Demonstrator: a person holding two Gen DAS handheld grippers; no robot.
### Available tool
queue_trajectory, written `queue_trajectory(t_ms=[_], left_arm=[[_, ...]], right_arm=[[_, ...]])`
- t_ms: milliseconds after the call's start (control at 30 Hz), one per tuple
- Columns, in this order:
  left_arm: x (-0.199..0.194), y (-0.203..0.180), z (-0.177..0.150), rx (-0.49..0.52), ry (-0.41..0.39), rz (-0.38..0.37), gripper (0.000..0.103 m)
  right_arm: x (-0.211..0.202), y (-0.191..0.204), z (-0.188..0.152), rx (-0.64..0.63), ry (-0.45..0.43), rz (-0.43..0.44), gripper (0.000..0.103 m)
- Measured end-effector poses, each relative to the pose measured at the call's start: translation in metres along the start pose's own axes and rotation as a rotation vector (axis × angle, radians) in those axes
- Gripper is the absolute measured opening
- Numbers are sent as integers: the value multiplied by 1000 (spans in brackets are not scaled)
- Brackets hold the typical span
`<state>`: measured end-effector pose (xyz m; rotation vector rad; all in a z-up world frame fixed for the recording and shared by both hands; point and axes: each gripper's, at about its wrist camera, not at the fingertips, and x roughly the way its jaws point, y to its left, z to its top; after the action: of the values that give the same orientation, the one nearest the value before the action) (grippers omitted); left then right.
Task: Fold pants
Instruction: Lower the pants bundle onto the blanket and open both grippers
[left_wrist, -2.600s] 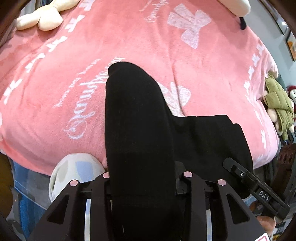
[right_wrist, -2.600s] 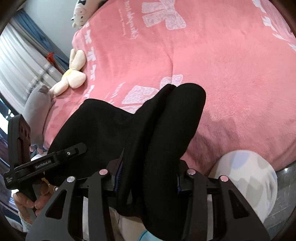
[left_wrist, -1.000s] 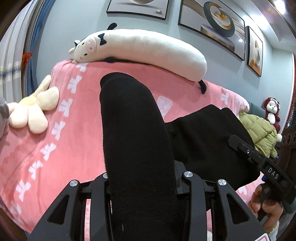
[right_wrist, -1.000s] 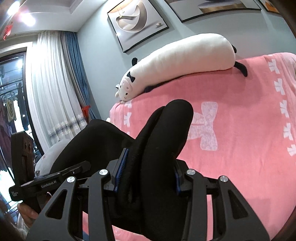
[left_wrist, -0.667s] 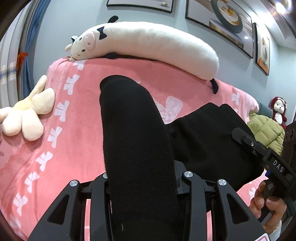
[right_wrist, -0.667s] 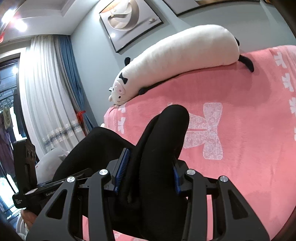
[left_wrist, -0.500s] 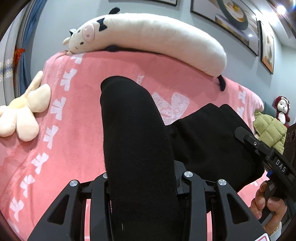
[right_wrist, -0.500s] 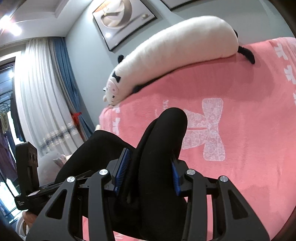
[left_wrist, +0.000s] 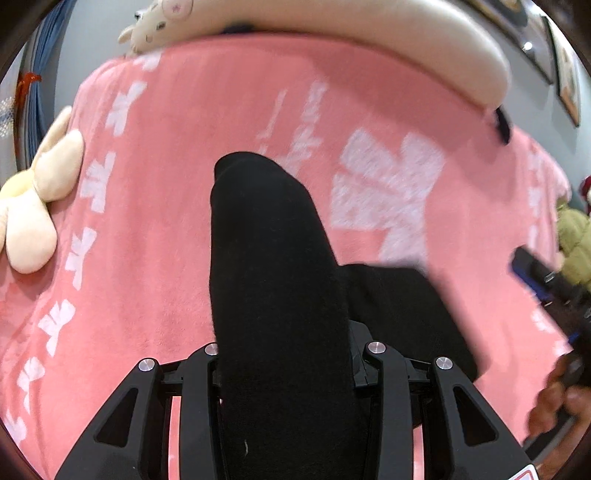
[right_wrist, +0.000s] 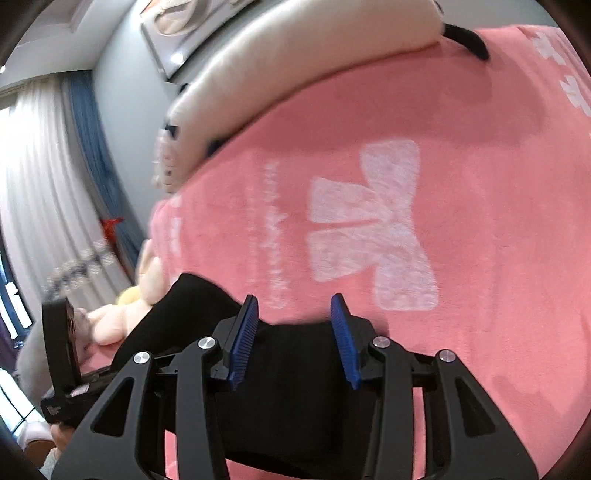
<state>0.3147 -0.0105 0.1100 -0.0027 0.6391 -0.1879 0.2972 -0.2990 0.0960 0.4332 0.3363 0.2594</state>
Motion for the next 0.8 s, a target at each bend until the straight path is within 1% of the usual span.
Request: queue_trajectory(t_ms=[33,67,100,133,167,200,233,267,300,333,367,400,433,467,500,533,567,600,633,667,700,733,767,800], left_arm=[[16,4,-6,-5,35,-8,43],[37,11,-17,-24,87,-15,44],[54,18,-30,-45,132,19,44],[67,28,-47,-62,171,115,43],[71,37,-57,-72,189,173,43],[70,47,-65,-93,191,202,43],[65,61,-72,-136,177,187,48],[57,76,-76,-188,165,168,49],[52,81,-76,-210,158,171,51],[45,87,-76,-228,140,190,53],[38,90,-75,-227,120,214,57],[35,90,-73,-222,111,217,63],[35,91,-71,-218,106,198,74],[38,93,-71,-225,114,174,78],[44,96,-71,-238,139,138,78],[54,99,-75,-253,186,105,78],[59,101,-78,-265,200,101,78],[64,103,-81,-271,202,113,78],[68,107,-85,-281,210,148,78],[71,113,-89,-308,217,154,78],[74,117,-92,-332,220,146,78],[79,124,-97,-377,236,126,78],[85,127,-100,-408,255,102,78],[90,128,-102,-420,263,83,77]], right_arm=[[7,-12,-6,27,20,-49,41],[12,-26,-15,68,52,-88,41],[17,-40,-27,117,106,-111,41],[17,-45,-32,130,127,-116,41],[19,-49,-40,124,159,-120,42],[21,-49,-47,101,187,-134,44],[24,-48,-52,80,211,-144,49],[30,-47,-59,66,244,-143,58],[38,-47,-66,63,282,-131,65],[46,-46,-71,67,322,-118,79],[58,-46,-79,87,371,-97,84],[67,-49,-87,117,410,-72,85],[78,-52,-95,158,447,-45,88],[86,-55,-102,194,466,-36,88],[96,-60,-111,241,488,-28,89],[102,-64,-117,268,510,-27,89],[108,-65,-125,289,533,-24,89],[110,-61,-126,261,525,-32,90],[112,-54,-128,218,514,-22,91],[118,-45,-132,191,540,27,91],[123,-39,-135,179,552,30,90],[130,-31,-139,151,564,18,78],[132,-27,-138,144,565,10,58],[130,-25,-132,141,549,-2,49]])
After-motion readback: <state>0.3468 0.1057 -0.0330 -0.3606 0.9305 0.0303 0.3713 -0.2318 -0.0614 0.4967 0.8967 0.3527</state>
